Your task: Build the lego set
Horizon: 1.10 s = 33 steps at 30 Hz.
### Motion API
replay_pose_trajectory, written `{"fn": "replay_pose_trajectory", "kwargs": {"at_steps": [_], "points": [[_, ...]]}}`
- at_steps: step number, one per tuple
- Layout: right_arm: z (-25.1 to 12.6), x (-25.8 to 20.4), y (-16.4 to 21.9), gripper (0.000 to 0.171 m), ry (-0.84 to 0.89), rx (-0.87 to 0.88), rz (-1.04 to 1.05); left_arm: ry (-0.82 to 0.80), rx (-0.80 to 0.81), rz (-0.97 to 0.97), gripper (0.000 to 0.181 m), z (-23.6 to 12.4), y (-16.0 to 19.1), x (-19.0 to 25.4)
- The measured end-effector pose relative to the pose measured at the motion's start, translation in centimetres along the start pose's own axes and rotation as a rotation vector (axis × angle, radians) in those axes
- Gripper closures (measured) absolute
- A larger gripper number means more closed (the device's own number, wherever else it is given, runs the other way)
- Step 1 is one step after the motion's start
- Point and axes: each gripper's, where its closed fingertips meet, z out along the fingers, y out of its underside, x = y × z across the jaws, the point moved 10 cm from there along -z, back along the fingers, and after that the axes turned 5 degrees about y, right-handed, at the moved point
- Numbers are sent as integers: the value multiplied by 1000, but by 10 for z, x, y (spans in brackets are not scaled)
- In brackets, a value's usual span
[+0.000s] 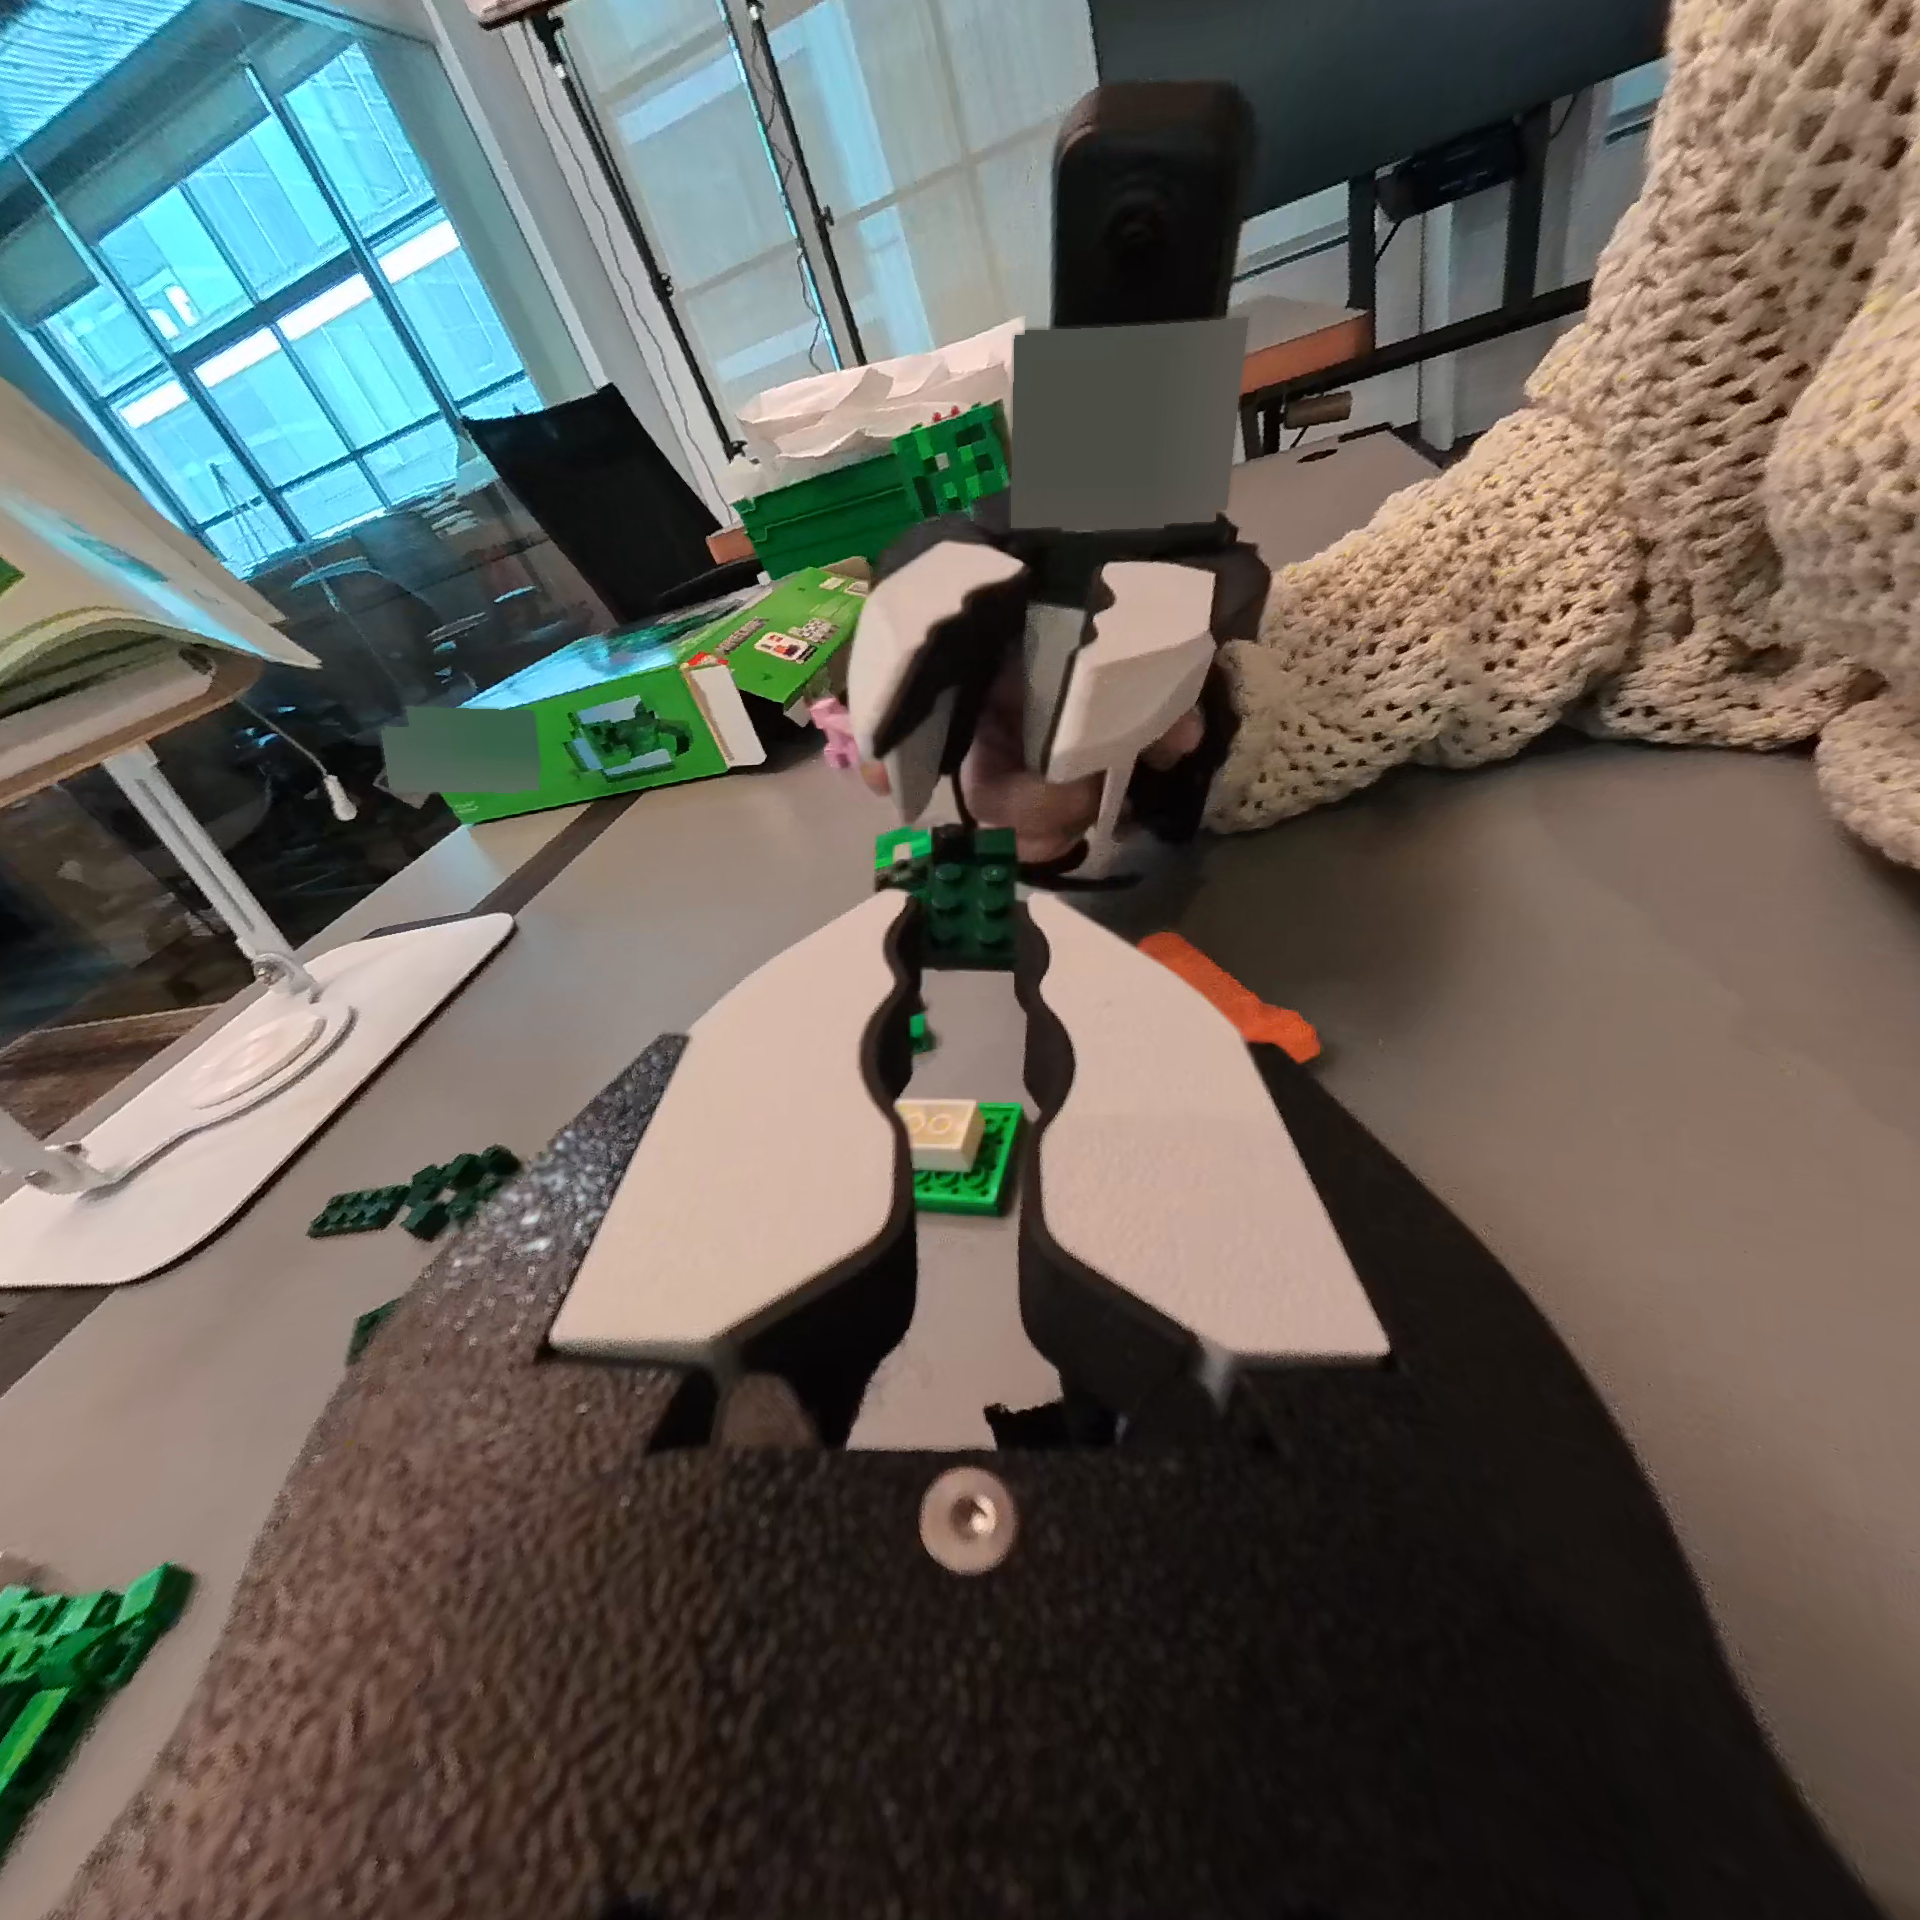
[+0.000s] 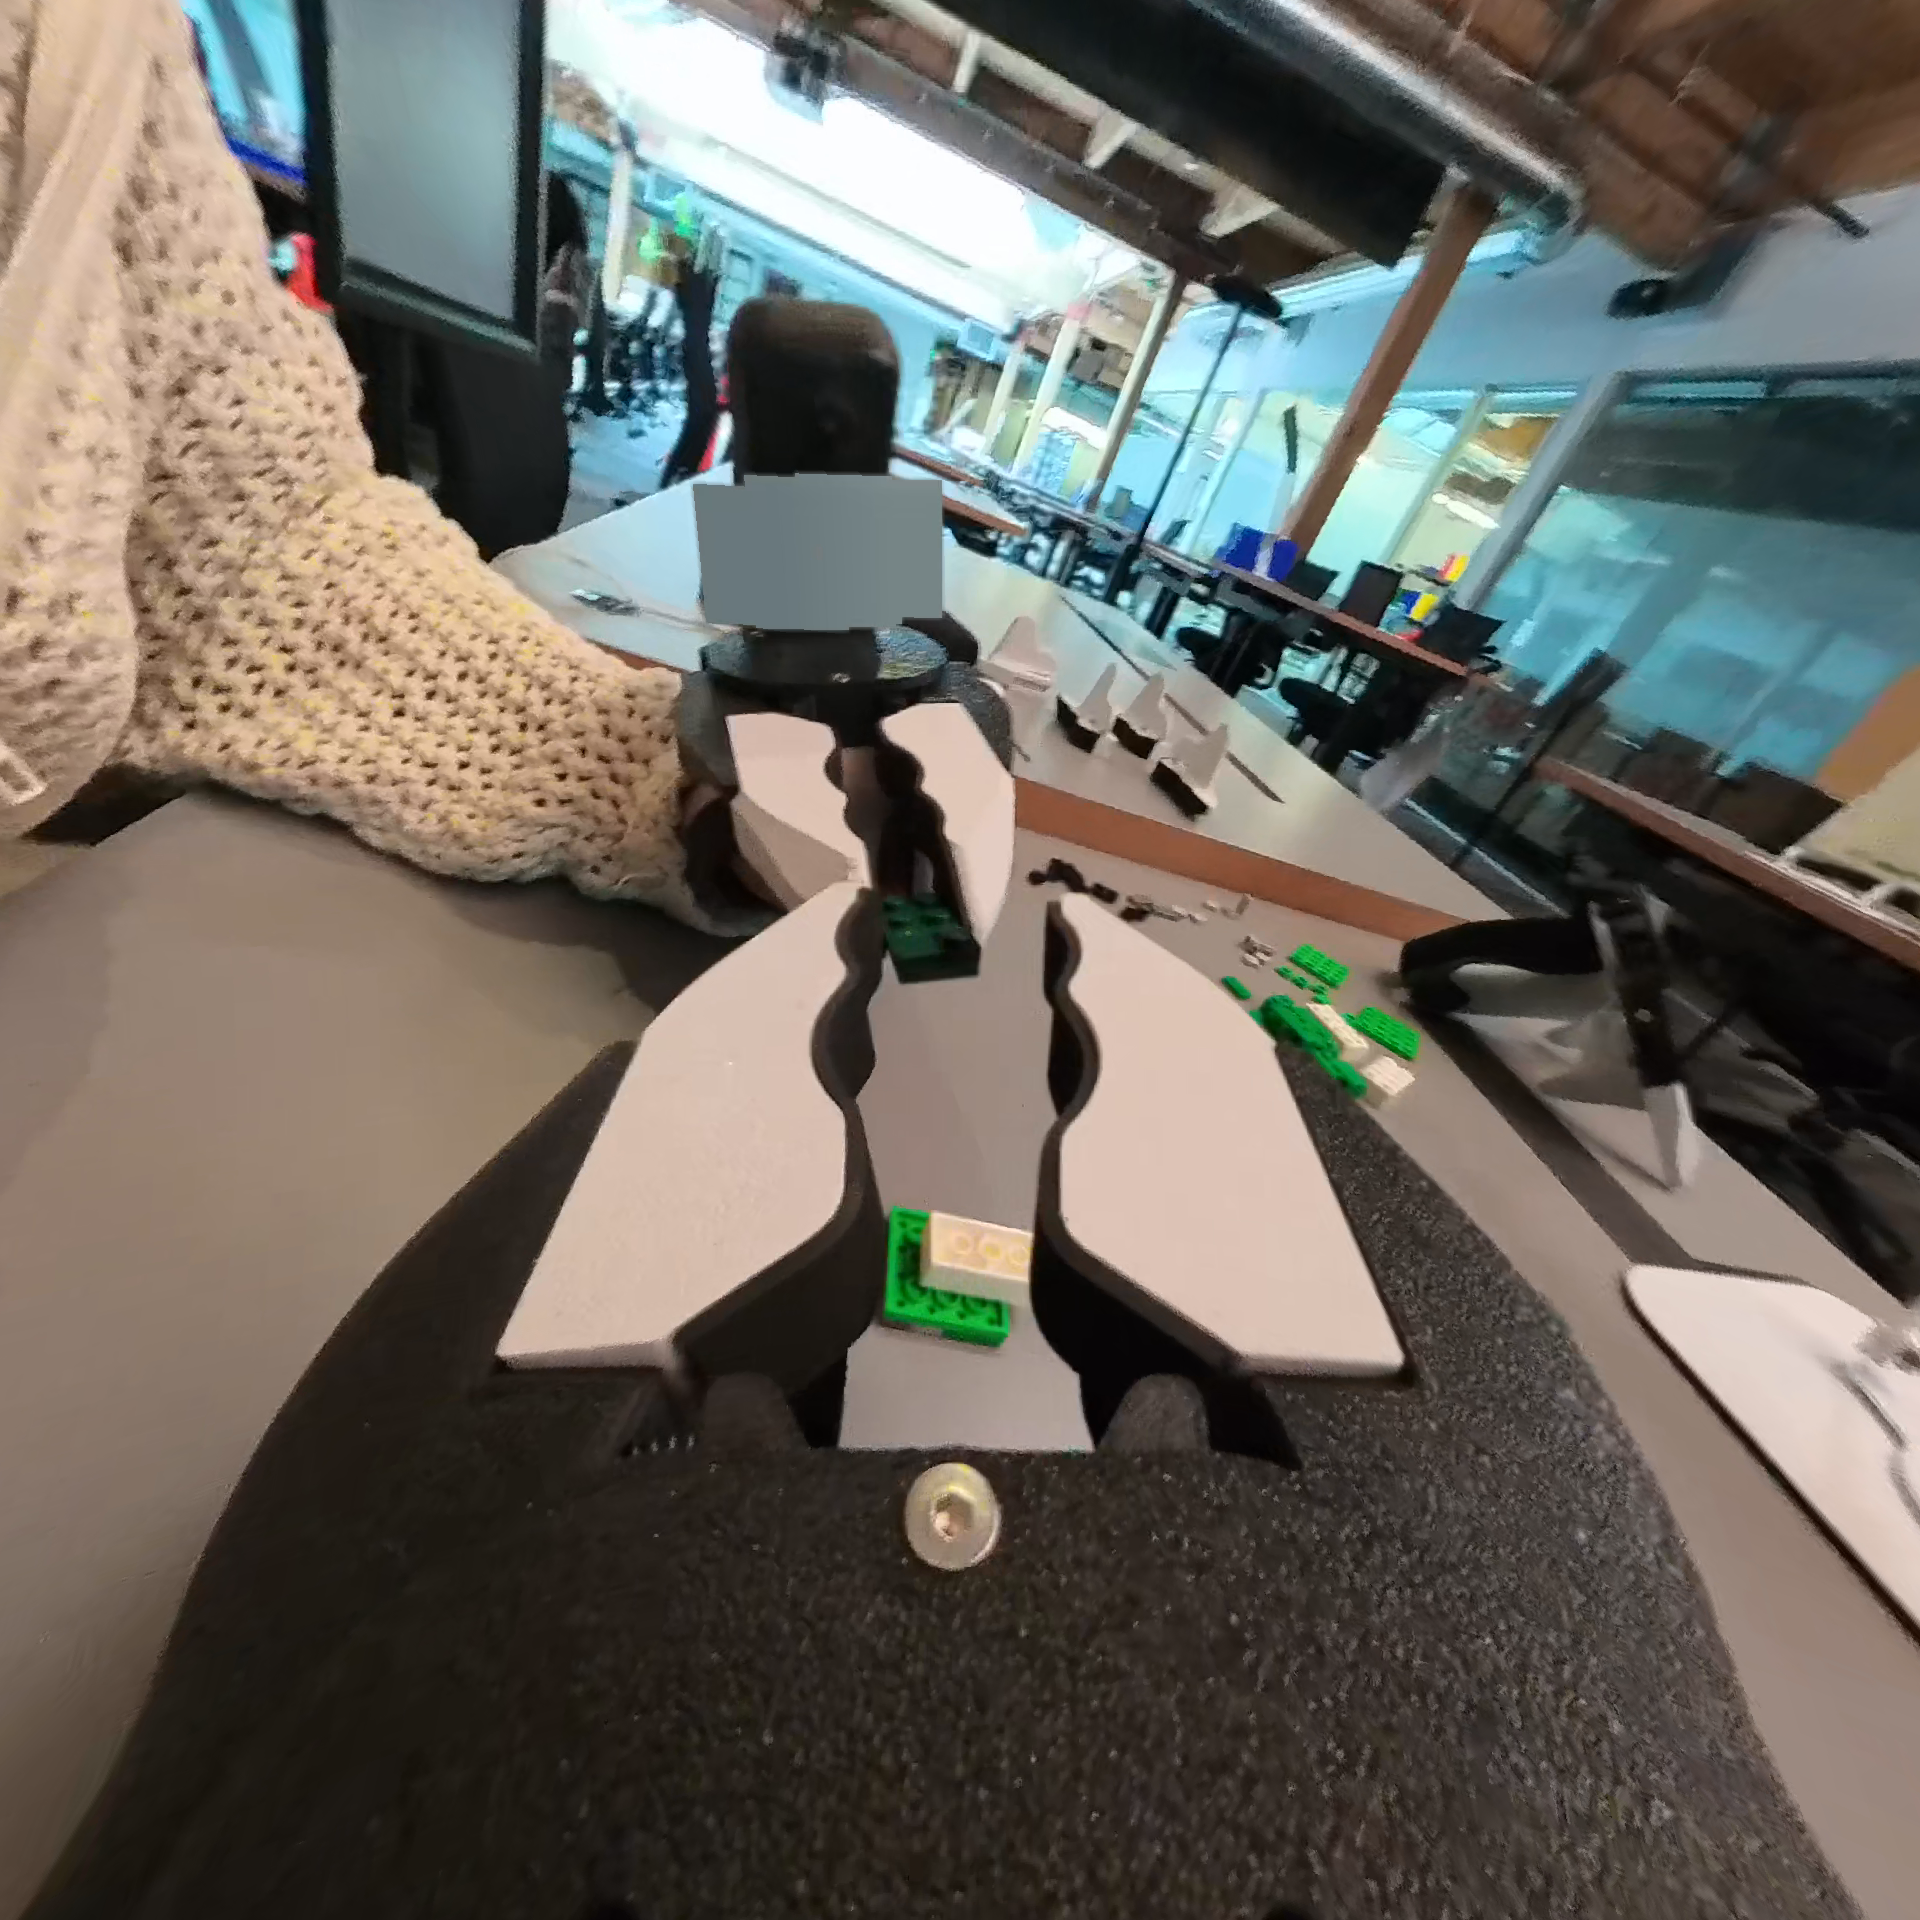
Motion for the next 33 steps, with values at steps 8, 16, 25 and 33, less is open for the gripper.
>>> {"fn": "replay_pose_trajectory", "kwargs": {"at_steps": [8,16,25,33], "points": [[3,24,3,150,188,-126,41,-115,-56,-74,165,-19,9,-21],[99,94,-2,150,-92,-371,-17,11,-60,-57,165,-21,9,-17],[179,145,41,151,-302,-630,2,77,-121,4,165,-7,12,-4],[143,149,56,153,-246,-755,-31,58,-131,6,165,-5,13,-6]]}}
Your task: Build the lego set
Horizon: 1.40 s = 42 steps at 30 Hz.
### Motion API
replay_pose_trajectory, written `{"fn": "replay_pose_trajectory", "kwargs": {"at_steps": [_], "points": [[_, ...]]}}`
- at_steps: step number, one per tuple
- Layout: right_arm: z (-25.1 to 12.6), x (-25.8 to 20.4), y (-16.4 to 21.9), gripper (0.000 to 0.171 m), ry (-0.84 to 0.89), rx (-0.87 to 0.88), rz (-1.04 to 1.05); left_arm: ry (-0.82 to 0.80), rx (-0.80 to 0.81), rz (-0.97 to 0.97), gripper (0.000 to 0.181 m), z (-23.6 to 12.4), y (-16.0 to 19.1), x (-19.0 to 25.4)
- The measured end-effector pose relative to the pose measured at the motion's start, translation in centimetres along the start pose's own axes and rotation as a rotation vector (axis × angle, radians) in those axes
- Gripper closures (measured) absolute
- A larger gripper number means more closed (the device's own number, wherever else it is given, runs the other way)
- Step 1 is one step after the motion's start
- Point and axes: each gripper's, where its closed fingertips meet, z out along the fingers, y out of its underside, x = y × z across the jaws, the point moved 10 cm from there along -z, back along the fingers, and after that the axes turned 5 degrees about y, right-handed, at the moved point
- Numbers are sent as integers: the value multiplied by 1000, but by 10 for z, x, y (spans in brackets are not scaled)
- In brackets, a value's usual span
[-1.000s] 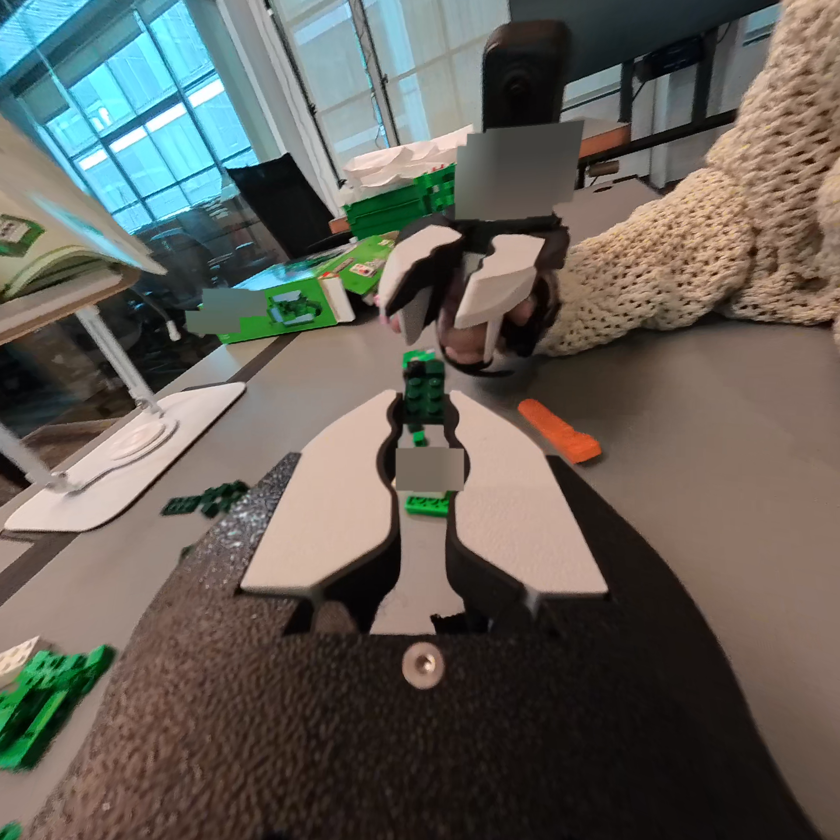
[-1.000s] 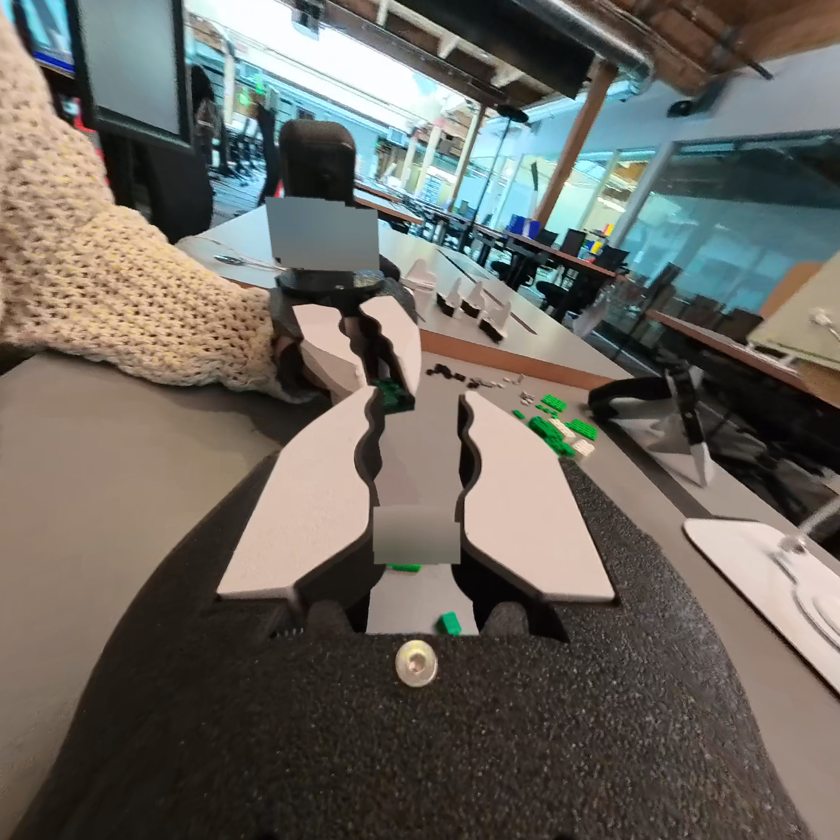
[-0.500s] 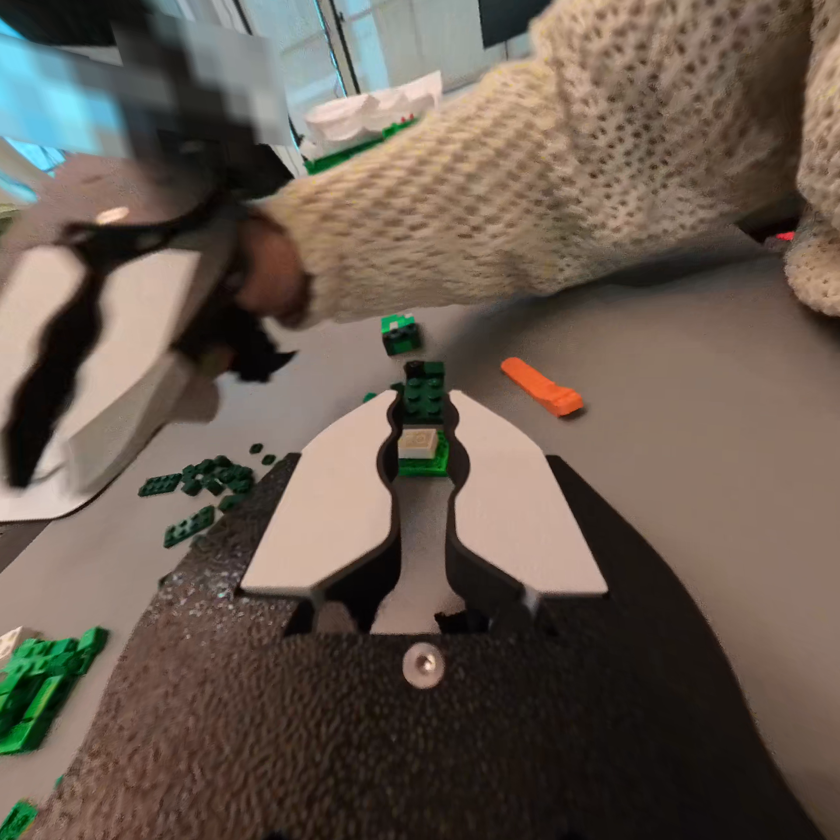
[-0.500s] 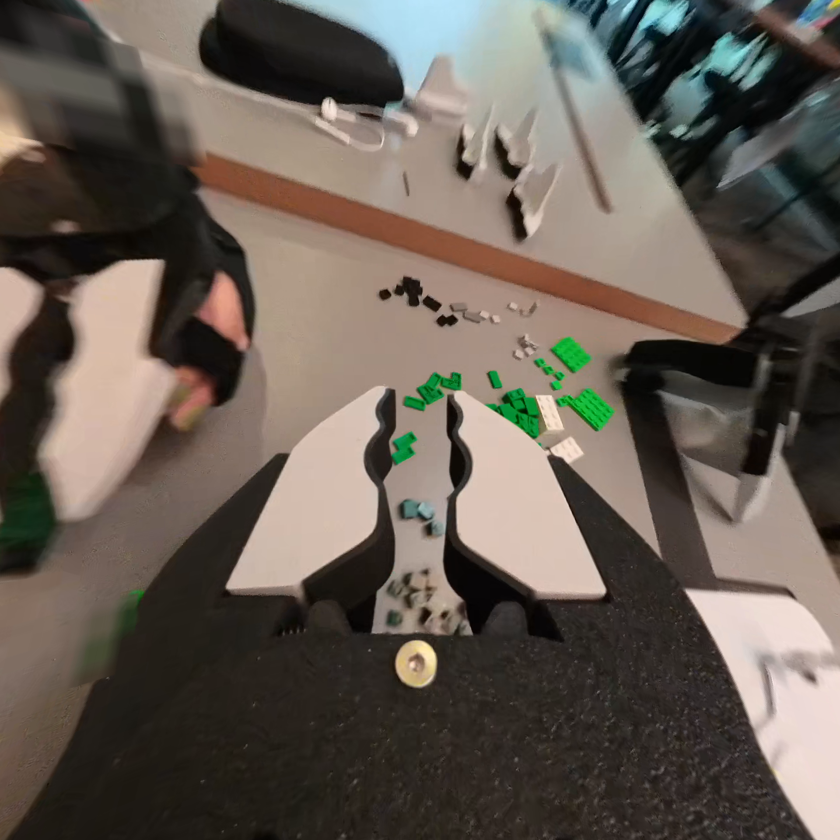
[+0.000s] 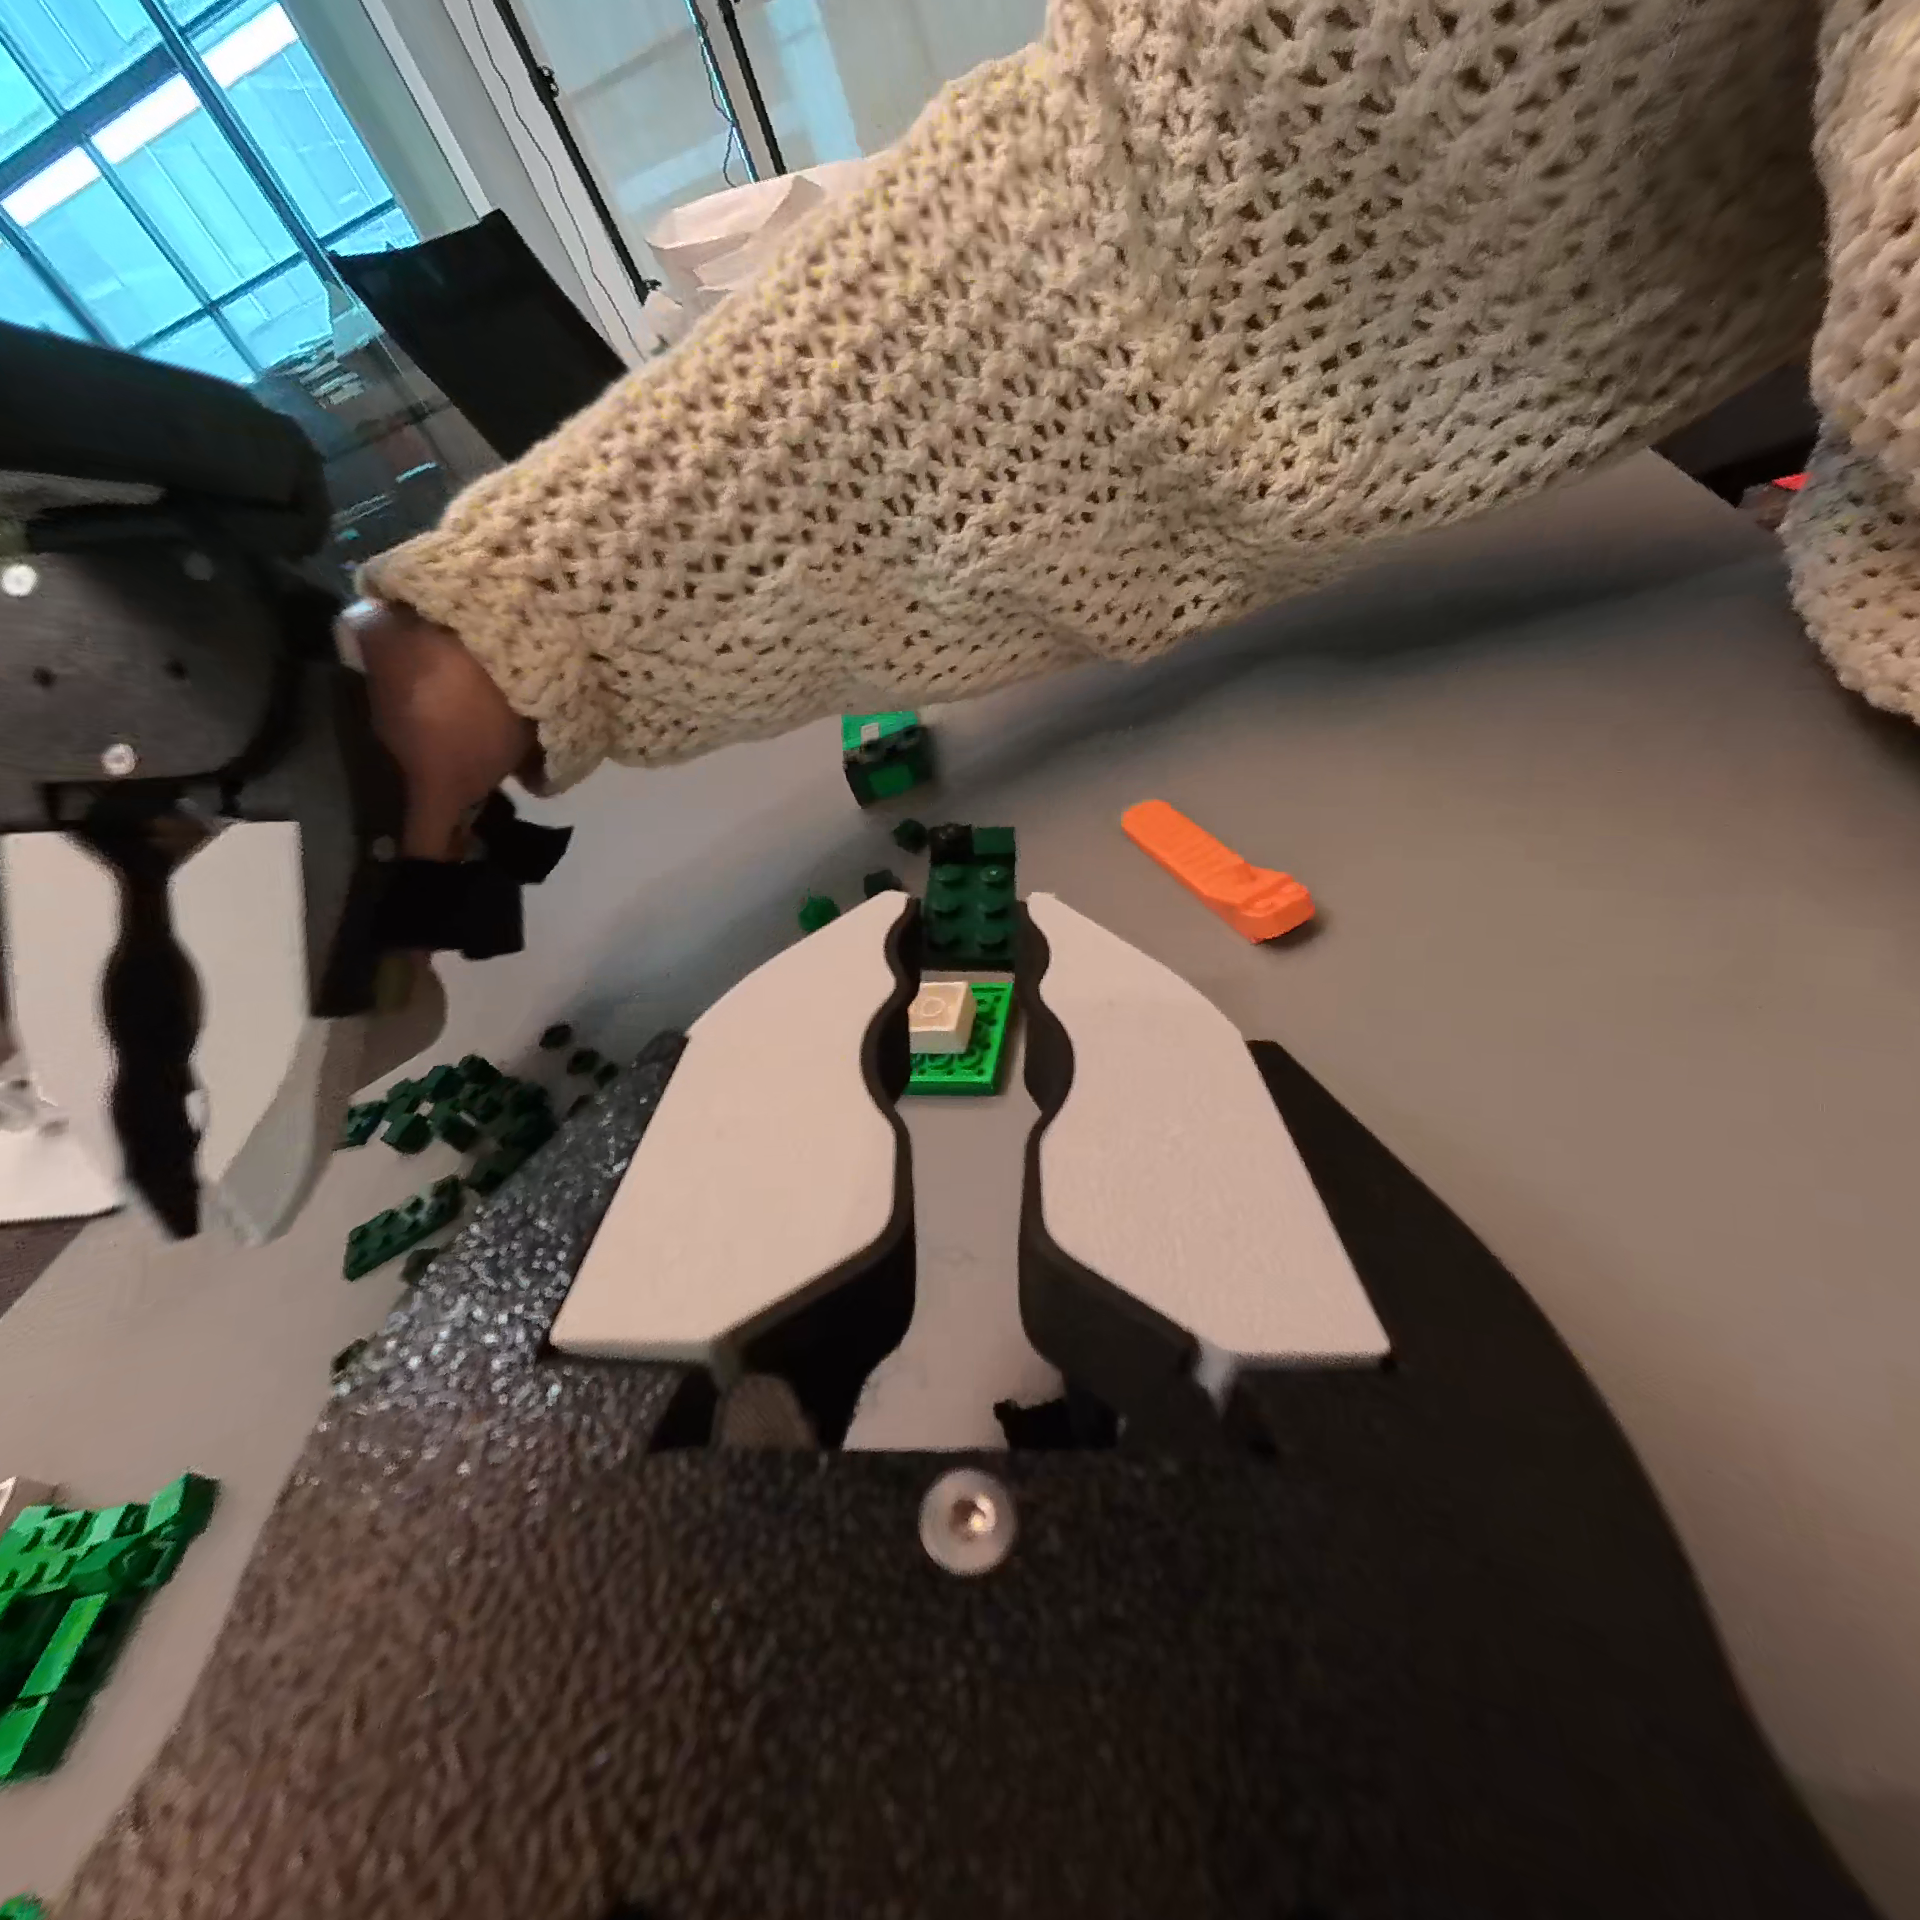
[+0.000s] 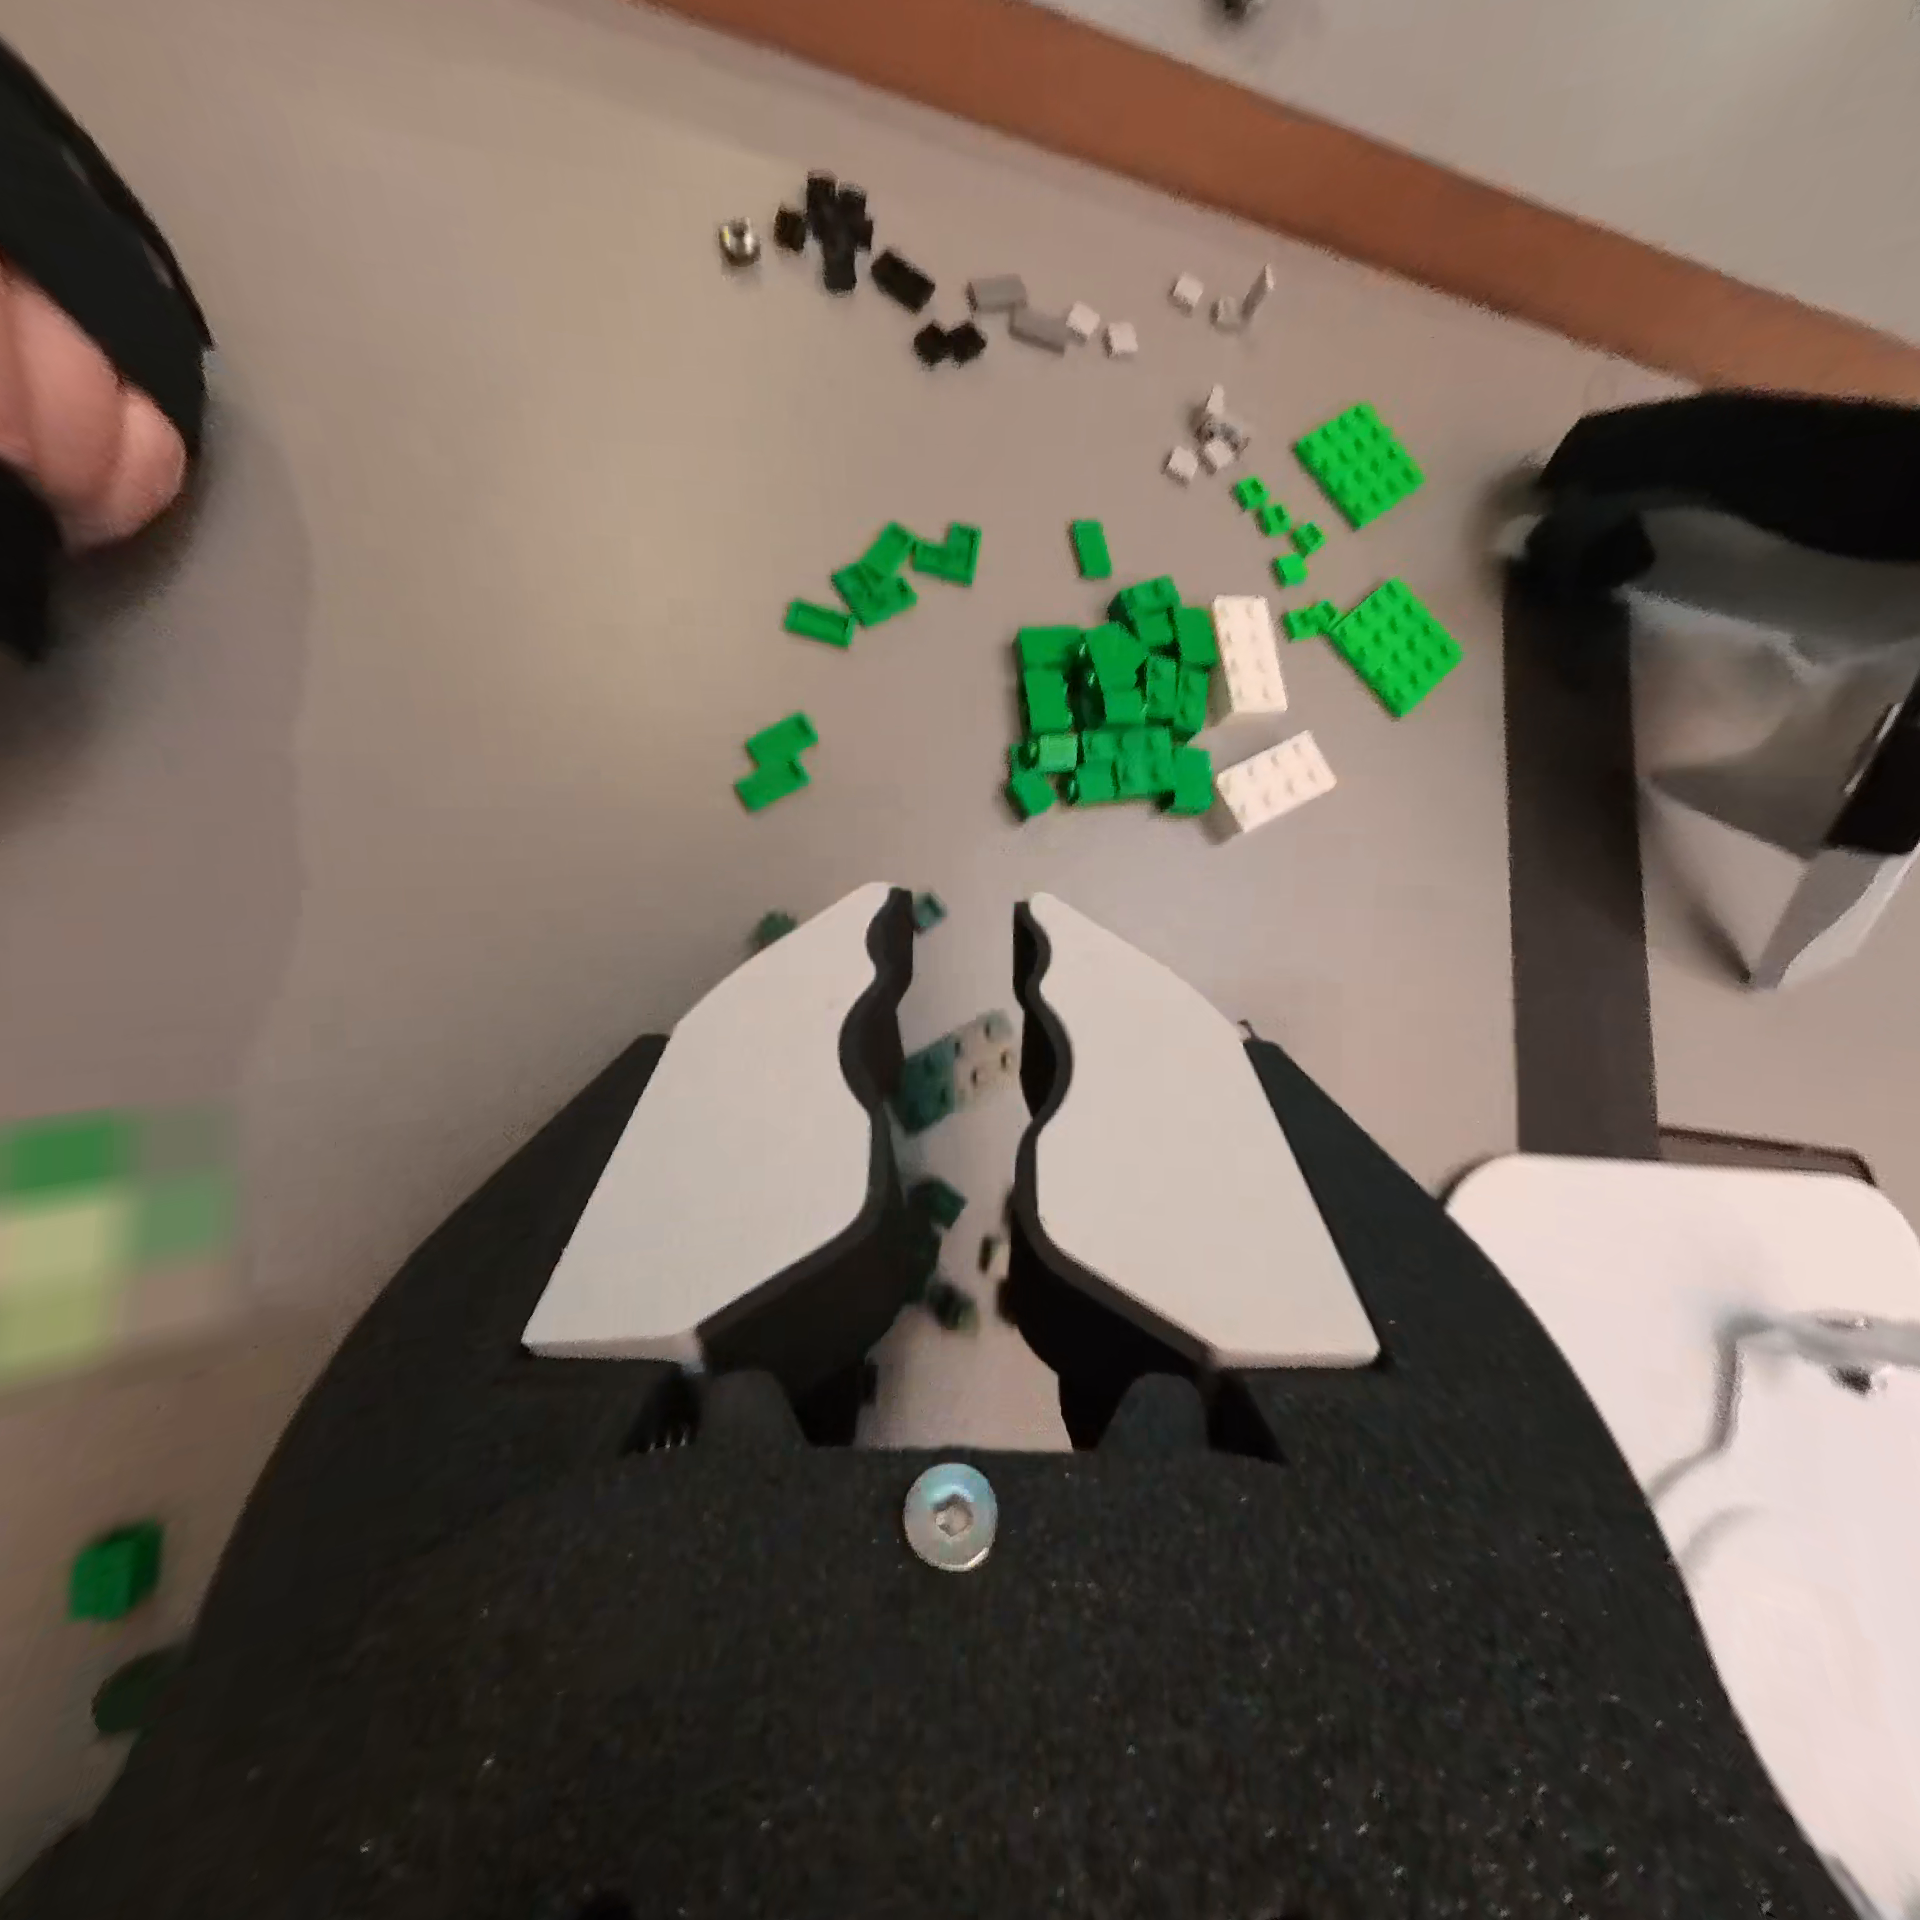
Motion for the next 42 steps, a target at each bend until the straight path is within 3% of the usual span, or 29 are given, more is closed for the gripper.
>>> {"fn": "replay_pose_trajectory", "kwargs": {"at_steps": [10,19,30,42], "points": [[-34,-12,44,158,107,-3,129,-20,15,-20,165,-2,0,-4],[-46,-22,77,161,97,-88,167,-22,4,-12,165,-1,0,-4],[-48,-21,79,161,74,-85,173,-24,0,-7,165,0,0,-4],[-35,9,77,170,212,-119,194,-21,-3,-5,165,0,0,-3]]}}
